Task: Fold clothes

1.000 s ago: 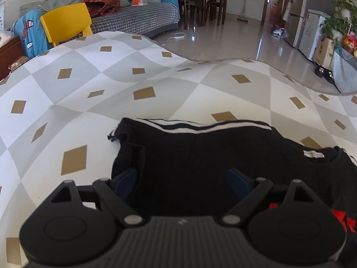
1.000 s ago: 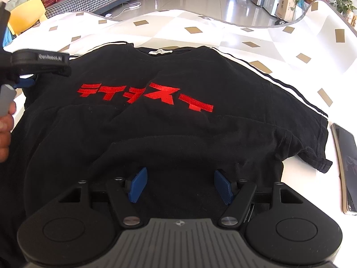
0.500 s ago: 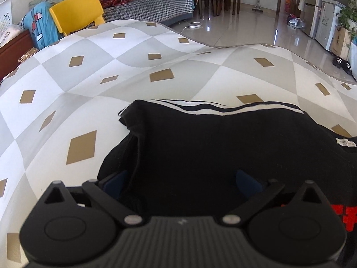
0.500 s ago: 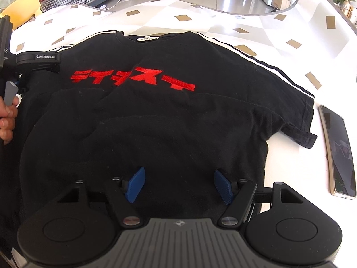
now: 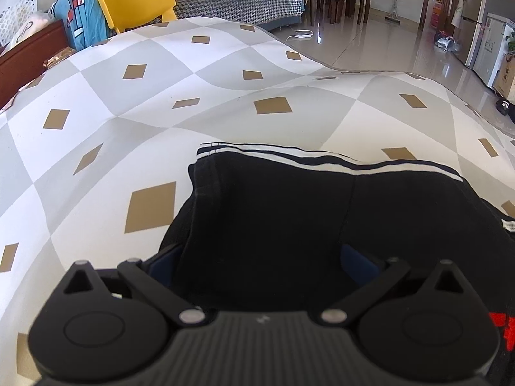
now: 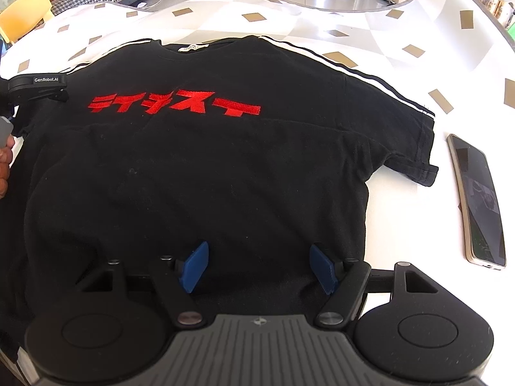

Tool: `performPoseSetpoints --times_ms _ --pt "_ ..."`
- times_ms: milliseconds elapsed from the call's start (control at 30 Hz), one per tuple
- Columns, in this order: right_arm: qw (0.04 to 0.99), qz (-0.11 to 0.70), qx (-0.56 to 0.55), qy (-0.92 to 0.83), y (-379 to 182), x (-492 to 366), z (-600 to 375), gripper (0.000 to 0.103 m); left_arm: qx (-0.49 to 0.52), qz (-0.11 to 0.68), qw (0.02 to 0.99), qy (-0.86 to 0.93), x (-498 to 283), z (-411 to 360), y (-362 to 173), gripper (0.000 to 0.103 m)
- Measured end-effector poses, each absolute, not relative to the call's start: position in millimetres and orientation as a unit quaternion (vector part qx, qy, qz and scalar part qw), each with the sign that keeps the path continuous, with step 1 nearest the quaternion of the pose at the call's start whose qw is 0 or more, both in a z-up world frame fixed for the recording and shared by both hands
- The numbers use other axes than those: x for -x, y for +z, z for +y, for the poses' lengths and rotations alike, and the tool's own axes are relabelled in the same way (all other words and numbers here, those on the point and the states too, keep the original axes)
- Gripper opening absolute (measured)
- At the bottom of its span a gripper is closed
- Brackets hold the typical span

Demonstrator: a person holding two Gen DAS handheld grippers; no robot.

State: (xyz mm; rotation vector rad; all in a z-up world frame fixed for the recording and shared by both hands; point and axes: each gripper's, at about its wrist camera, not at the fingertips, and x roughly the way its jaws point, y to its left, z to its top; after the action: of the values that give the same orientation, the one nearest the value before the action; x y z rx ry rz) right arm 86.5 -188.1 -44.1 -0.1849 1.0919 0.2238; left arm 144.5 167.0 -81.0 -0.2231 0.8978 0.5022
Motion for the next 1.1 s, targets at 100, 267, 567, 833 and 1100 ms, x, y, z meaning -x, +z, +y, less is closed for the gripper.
performPoseSetpoints --times_ms 100,267,567,833,1100 --pt "0.847 0.514 0.081 0.110 -40.9 -85.9 -187.3 0.065 0.100 0.431 0.866 0.234 -143.6 159.8 -78.8 0.102" --pt "0.863 0.487 0.060 0.124 -28.9 -90.5 -183.1 0.065 0.074 0.432 0.875 0.208 -142.4 139.0 -74.1 0.102" --pt "0.879 0.465 0.052 0.097 -36.6 -115.5 -181.4 0.065 0.040 0.436 0.884 0.165 -147.6 102.6 -77.2 0.102" --pt "0.887 0.455 0.047 0.063 -50.3 -139.3 -182.6 0.064 0.041 0.432 0.887 0.157 -153.2 95.3 -81.7 0.103" --pt "0.897 0.437 0.051 0.048 -54.6 -148.7 -176.1 0.065 0.051 0.431 0.888 0.152 -162.1 90.5 -84.0 0.103"
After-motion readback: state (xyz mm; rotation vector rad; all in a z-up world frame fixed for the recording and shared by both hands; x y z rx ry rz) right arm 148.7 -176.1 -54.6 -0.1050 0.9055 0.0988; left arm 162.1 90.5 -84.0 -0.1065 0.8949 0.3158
